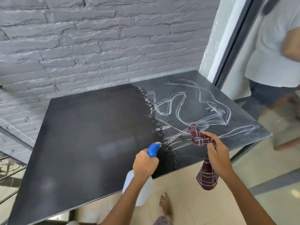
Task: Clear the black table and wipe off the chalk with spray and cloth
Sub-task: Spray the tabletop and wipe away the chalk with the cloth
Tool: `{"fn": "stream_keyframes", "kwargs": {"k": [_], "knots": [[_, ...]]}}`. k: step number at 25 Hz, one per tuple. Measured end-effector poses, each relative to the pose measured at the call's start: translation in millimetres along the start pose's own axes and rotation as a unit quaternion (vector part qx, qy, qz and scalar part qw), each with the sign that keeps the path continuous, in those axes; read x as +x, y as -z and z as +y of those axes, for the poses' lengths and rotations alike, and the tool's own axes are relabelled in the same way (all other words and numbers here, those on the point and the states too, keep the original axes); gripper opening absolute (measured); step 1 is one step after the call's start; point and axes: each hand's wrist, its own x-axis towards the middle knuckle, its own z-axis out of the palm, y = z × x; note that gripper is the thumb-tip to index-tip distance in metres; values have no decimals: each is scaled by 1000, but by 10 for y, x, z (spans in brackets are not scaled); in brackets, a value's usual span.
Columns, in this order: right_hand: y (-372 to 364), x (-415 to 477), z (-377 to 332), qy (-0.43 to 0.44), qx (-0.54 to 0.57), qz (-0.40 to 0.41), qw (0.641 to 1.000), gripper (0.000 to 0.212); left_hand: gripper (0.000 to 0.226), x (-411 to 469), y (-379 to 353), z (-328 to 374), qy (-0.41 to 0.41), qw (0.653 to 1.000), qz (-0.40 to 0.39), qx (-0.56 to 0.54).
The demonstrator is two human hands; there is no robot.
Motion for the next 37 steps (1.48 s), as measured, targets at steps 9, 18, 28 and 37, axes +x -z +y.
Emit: {"fn": "stream_keyframes", "kwargs": {"k": [9, 18, 28, 37], "knots": [[22, 730, -48, 19, 27, -3, 999, 44, 19, 572, -152, 312, 48, 996, 62, 46], [-133, 1877, -261, 74, 2, -58, 996, 48, 14, 1646, -159, 912, 97, 986, 135, -8], [-350, 2852, -227, 53, -12, -87, 995, 48, 11, 2720, -54, 1543, 99, 977, 177, -65], [-886, 3391, -173, 56, -14, -125, 991, 43, 10, 3376, 132, 1694, 101, 965, 228, -85]]}}
